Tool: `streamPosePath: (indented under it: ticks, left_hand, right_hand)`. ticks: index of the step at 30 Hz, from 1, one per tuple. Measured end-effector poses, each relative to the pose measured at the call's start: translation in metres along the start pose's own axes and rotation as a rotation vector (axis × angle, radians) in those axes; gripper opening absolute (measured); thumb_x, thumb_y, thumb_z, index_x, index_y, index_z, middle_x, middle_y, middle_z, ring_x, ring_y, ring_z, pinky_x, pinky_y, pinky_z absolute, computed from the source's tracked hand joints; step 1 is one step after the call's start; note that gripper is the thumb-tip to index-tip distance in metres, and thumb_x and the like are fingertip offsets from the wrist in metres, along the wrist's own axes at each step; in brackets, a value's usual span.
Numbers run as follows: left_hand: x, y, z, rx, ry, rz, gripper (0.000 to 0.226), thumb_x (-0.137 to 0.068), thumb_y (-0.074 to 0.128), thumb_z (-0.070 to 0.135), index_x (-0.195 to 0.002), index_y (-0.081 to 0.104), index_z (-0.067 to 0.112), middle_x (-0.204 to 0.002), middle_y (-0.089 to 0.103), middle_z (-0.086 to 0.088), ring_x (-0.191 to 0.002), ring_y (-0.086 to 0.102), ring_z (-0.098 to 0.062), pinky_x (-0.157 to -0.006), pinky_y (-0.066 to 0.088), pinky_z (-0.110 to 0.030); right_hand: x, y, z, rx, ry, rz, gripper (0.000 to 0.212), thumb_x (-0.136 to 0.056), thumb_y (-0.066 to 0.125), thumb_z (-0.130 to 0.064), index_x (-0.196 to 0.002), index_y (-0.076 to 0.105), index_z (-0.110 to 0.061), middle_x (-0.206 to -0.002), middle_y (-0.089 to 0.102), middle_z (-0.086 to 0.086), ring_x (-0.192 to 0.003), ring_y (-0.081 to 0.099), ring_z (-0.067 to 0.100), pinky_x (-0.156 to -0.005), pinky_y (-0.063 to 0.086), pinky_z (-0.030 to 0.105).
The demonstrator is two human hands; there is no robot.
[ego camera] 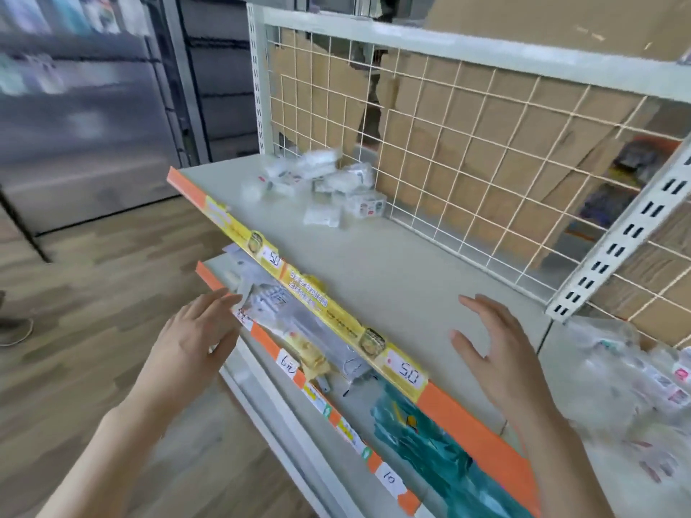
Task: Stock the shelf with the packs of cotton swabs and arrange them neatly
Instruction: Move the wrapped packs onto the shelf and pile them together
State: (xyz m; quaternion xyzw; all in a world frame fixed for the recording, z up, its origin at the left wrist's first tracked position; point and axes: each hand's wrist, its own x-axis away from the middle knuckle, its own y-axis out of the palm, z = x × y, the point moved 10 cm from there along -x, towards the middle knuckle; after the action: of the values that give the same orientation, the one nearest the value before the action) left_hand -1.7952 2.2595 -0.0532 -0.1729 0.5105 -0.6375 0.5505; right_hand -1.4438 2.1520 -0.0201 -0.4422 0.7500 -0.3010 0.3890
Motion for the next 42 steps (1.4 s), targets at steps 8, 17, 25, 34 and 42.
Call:
streamPosePath:
  ticks: [8, 17, 25, 34, 42]
  left_hand:
    - [-0.102, 0.005, -0.016, 0.035, 0.006, 0.024, 0.043, -0.086, 0.052, 0.035, -0.125, 0.056, 0.017, -0.133, 0.053, -0.001, -0.112, 0.056, -0.028, -0.087, 0.047, -0.045]
    - [-0.198, 0.051, -0.027, 0.171, 0.021, -0.07, 0.041, -0.092, 0.056, 0.032, -0.132, 0.053, 0.021, -0.143, 0.043, 0.0, -0.116, 0.053, -0.027, -0.088, 0.03, -0.022]
    - [-0.299, 0.13, -0.028, 0.156, 0.285, -0.29, 0.076, -0.076, 0.025, 0.061, -0.134, 0.05, 0.018, -0.143, 0.042, -0.009, -0.129, 0.043, -0.029, -0.102, 0.035, -0.036]
    - [-0.34, 0.199, -0.016, 0.11, 0.524, -0.43, 0.083, -0.074, 0.016, 0.061, -0.148, 0.027, 0.025, -0.155, 0.022, -0.004, -0.143, 0.017, -0.027, -0.113, 0.009, -0.029]
    - [-0.347, 0.2, -0.02, 0.195, 0.554, -0.345, 0.049, -0.077, 0.045, 0.048, -0.123, 0.049, 0.031, -0.111, 0.06, 0.006, -0.101, 0.043, -0.01, -0.077, 0.049, -0.025]
  right_hand:
    - [-0.11, 0.021, -0.02, -0.031, -0.105, 0.017, 0.043, -0.088, 0.061, -0.024, -0.13, 0.052, -0.023, -0.136, 0.047, -0.005, -0.129, 0.039, 0.013, -0.099, 0.029, 0.024]
    - [-0.198, 0.084, -0.041, -0.048, -0.176, -0.061, 0.046, -0.088, 0.057, -0.037, -0.131, 0.051, -0.02, -0.135, 0.049, -0.002, -0.129, 0.042, 0.015, -0.105, 0.035, 0.032]
    - [-0.289, 0.156, -0.038, -0.078, 0.004, -0.062, 0.047, -0.088, 0.063, -0.022, -0.132, 0.049, -0.018, -0.137, 0.045, 0.002, -0.127, 0.043, 0.02, -0.104, 0.035, 0.032]
    - [-0.343, 0.223, -0.019, 0.238, 0.177, -0.077, 0.066, -0.094, 0.052, -0.033, -0.149, 0.021, -0.015, -0.157, 0.011, 0.011, -0.145, 0.009, 0.028, -0.114, 0.015, 0.034]
    - [-0.34, 0.206, -0.01, 0.285, 0.326, 0.026, 0.069, -0.077, 0.069, -0.04, -0.139, 0.041, -0.025, -0.137, 0.034, 0.009, -0.125, 0.038, 0.028, -0.094, 0.039, 0.031]
